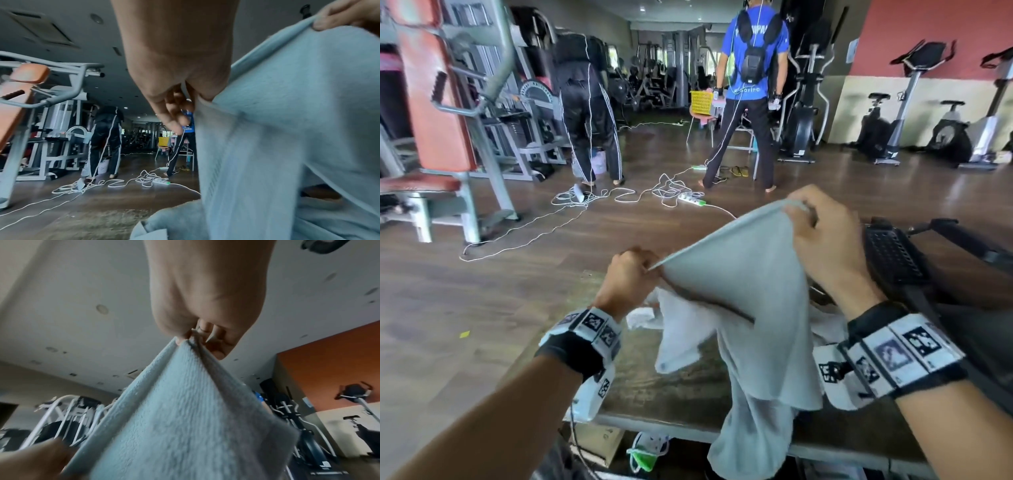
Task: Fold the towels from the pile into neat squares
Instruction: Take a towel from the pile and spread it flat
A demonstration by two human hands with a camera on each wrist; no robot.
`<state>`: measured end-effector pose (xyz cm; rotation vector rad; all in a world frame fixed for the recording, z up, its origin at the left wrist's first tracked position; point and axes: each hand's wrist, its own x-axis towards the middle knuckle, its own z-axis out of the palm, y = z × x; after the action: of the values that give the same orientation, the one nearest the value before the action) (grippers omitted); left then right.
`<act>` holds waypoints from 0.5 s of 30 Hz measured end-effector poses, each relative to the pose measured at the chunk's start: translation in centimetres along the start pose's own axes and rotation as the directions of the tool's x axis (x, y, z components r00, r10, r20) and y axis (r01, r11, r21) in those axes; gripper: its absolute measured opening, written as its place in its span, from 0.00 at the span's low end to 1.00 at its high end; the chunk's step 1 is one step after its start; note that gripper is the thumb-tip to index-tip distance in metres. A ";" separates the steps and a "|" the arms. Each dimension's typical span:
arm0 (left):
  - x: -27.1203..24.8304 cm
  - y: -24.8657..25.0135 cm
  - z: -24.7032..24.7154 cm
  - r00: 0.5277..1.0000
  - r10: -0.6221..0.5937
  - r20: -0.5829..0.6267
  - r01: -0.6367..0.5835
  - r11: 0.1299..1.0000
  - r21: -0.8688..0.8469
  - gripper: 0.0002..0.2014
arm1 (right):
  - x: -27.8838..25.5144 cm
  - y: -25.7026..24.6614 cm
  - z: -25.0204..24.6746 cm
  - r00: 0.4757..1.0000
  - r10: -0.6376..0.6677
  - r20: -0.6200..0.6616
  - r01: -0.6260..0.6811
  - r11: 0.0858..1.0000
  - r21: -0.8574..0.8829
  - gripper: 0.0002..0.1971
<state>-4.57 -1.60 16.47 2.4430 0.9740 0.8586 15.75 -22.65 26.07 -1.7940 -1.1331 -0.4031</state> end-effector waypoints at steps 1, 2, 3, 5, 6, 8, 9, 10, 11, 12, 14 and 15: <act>0.1 -0.7 -0.3 0.997 -0.072 -0.003 0.072 0.997 -0.010 0.03 | 0.6 1.0 -0.2 0.998 0.013 -0.056 -0.012 1.000 0.009 0.04; 0.4 -1.2 -0.5 0.991 -0.134 -0.009 0.134 0.991 -0.029 0.08 | 1.1 2.1 -0.3 0.995 0.037 -0.093 -0.036 0.999 0.010 0.04; 0.6 -1.5 -0.7 0.983 -0.181 -0.008 0.181 0.982 -0.052 0.12 | 1.6 3.2 -0.2 0.992 0.081 -0.099 -0.081 0.997 0.003 0.04; 1.1 -1.3 -1.0 0.972 -0.233 0.034 0.236 0.959 -0.157 0.14 | 1.8 4.9 0.5 0.979 0.206 -0.013 -0.206 0.978 -0.033 0.05; 1.1 -0.8 -1.1 0.969 -0.234 0.077 0.246 0.932 -0.268 0.14 | 1.5 5.3 1.1 0.966 0.254 0.054 -0.251 0.967 -0.047 0.07; 1.3 0.7 -1.3 0.965 -0.195 0.175 0.255 0.851 -0.459 0.14 | 0.2 5.4 2.7 0.945 0.267 0.189 -0.267 0.963 -0.028 0.12; 1.4 1.6 -1.4 0.969 -0.153 0.193 0.229 0.847 -0.479 0.15 | -0.7 4.8 3.5 0.935 0.244 0.259 -0.252 0.968 0.001 0.15; 1.5 2.3 -1.3 0.973 -0.115 0.201 0.199 0.859 -0.472 0.16 | -1.6 4.2 4.4 0.919 0.205 0.338 -0.228 0.973 0.031 0.19; 1.7 3.1 -1.1 0.974 -0.071 0.214 0.164 0.873 -0.459 0.14 | -2.4 3.5 5.3 0.896 0.152 0.418 -0.197 0.978 0.067 0.21; 1.8 3.9 -1.0 0.970 -0.017 0.241 0.129 0.880 -0.458 0.11 | -3.1 2.7 6.2 0.866 0.101 0.489 -0.170 0.981 0.098 0.23; 2.1 4.9 -0.7 0.943 0.131 0.306 0.024 0.890 -0.455 0.08 | -4.0 1.3 7.8 0.838 -0.001 0.546 -0.063 0.993 0.098 0.24; 2.1 5.0 -0.6 0.919 0.192 0.345 -0.024 0.899 -0.437 0.06 | -4.1 0.9 8.5 0.844 -0.054 0.534 0.017 0.997 0.075 0.21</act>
<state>-1.34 -3.45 20.45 2.1757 0.4496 0.5253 12.72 -17.78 18.59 -1.8814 -1.5441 0.1381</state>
